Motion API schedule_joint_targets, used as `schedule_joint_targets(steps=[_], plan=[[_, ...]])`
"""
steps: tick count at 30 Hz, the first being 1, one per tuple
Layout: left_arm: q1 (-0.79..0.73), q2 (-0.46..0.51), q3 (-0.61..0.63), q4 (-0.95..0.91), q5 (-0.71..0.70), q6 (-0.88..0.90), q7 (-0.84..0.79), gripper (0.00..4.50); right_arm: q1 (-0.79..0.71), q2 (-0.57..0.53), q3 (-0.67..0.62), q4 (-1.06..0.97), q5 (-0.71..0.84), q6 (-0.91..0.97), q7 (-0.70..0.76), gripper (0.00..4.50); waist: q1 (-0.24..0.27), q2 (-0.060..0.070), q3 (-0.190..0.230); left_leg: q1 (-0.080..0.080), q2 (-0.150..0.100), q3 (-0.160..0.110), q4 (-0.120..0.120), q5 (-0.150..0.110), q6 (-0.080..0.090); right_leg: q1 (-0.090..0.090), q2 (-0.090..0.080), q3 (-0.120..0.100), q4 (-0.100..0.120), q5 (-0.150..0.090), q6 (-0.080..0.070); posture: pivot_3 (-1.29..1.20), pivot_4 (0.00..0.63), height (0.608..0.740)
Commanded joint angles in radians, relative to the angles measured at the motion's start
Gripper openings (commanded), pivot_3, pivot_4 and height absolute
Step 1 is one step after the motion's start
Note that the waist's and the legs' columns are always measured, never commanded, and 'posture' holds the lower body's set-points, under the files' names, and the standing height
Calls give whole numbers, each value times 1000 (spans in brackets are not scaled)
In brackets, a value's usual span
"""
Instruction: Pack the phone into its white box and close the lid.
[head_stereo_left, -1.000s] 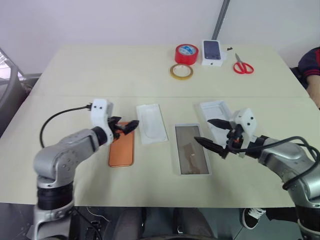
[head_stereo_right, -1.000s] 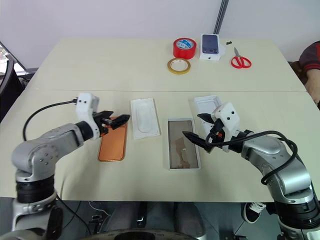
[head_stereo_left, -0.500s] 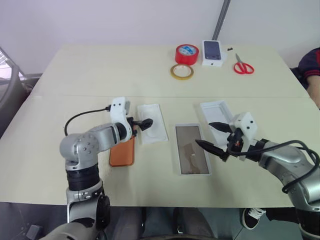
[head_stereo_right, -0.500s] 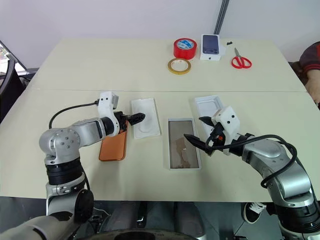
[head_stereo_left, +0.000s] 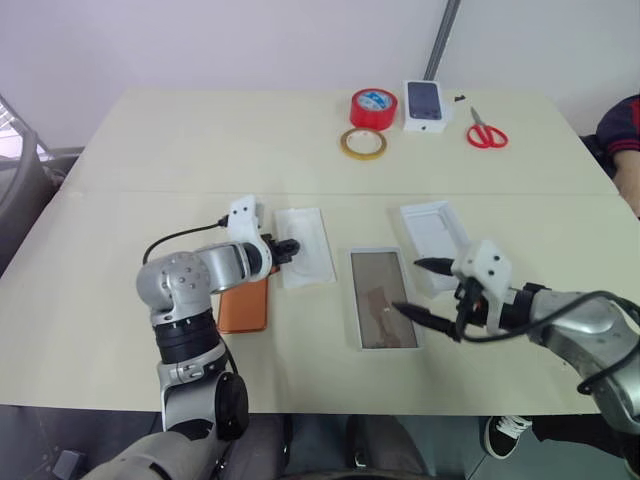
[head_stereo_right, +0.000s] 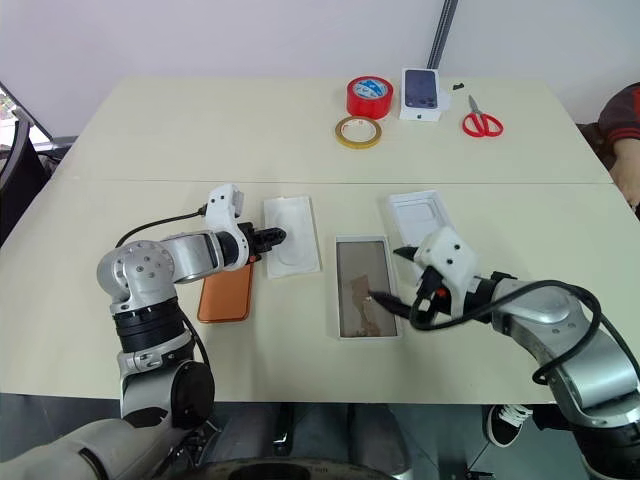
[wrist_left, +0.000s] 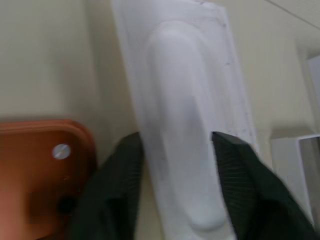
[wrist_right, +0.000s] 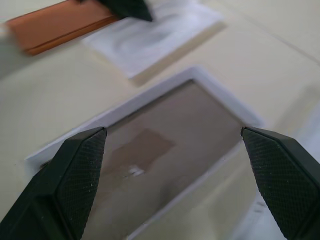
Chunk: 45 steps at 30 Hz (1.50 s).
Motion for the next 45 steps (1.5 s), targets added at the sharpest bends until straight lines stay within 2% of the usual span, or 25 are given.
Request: schedule_joint_targets(steps=[1,5,9,12,18,19,26,31,35,38,43,45], plan=[[-17,-7,13,2,23,17,-3,185,-2,-51,19,-79,6,-4,55,4500,1,0,0,0,0,0,0,0,0,0,0,0,0,0,0,0,150,740],[-48,-38,81,-2,19,22,-9,86,22,-136,129,-125,-87,-35,101,4500,3,-1,0,0,0,0,0,0,0,0,0,0,0,0,0,0,150,740],[-66,-51,121,-21,12,46,-27,86,17,-159,255,-74,-226,-65,80,4500,0,-2,1,0,0,0,0,1,-1,0,0,0,0,0,0,0,150,740],[-77,-55,156,-39,11,67,-36,0,16,-151,309,-28,-296,-91,73,3226,2,-2,1,0,0,0,0,1,-3,0,0,0,0,0,0,0,150,740],[-100,-38,243,-59,16,73,-50,0,-22,-115,315,-11,-307,-112,86,193,0,-3,1,0,0,-1,0,2,-4,0,0,-1,0,0,0,0,150,740],[-106,-34,259,-60,16,69,-51,0,-32,-109,318,-11,-309,-116,92,53,0,-3,1,0,0,-1,0,2,-4,0,0,-1,0,0,0,0,150,740],[-168,9,354,-51,24,71,-57,0,-193,-1,450,31,-403,-130,90,53,-2,-3,1,0,0,-1,0,2,-5,0,0,-1,0,0,0,0,150,740],[-178,17,353,-61,6,77,-67,0,-343,116,578,143,-522,-183,85,53,-3,-4,2,0,0,-1,0,2,-5,-1,-1,-1,0,0,0,0,150,740],[-161,-9,333,-86,-15,77,-63,0,-407,180,612,221,-577,-203,82,53,0,-4,2,0,0,-1,0,3,-5,-1,-1,-1,0,0,0,0,150,740],[-140,-35,317,-109,-36,77,-51,0,-420,202,572,234,-550,-181,90,984,-1,-4,2,0,0,-1,0,3,-5,-1,-1,-1,0,0,0,0,150,740],[-62,-75,211,-164,-98,77,-24,0,-389,156,430,224,-502,-172,93,3464,-1,-4,2,0,0,-1,0,3,-5,-1,-2,-1,0,0,0,0,150,740],[-36,-85,174,-178,-123,77,-9,0,-375,129,375,225,-481,-163,105,3464,0,-4,2,0,0,-1,0,2,-5,-1,-2,-2,0,0,0,0,150,740]])
